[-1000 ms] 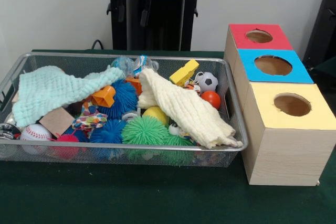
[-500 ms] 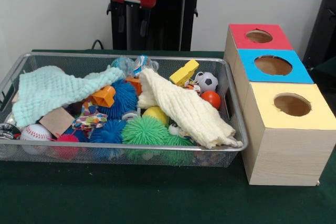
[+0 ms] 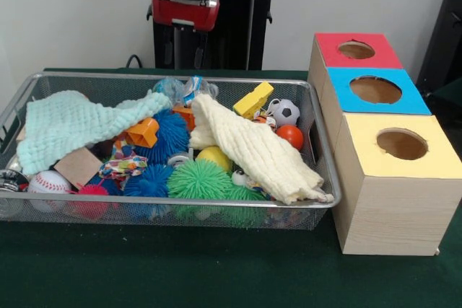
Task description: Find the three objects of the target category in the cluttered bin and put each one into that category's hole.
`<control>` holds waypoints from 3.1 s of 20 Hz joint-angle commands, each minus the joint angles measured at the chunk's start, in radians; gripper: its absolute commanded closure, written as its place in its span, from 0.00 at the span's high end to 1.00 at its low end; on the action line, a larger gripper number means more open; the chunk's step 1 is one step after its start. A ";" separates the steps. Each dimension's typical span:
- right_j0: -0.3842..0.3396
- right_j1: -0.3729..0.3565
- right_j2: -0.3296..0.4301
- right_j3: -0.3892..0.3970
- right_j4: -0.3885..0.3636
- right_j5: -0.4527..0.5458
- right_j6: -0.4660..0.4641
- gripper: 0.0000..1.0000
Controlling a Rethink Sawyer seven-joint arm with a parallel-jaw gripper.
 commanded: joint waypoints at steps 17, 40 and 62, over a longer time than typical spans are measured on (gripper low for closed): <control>0.068 -0.025 0.075 -0.213 0.110 0.183 0.123 1.00; 0.106 0.098 0.031 -0.176 0.059 0.006 0.159 1.00; 0.070 0.013 0.026 0.016 -0.007 -0.073 0.155 1.00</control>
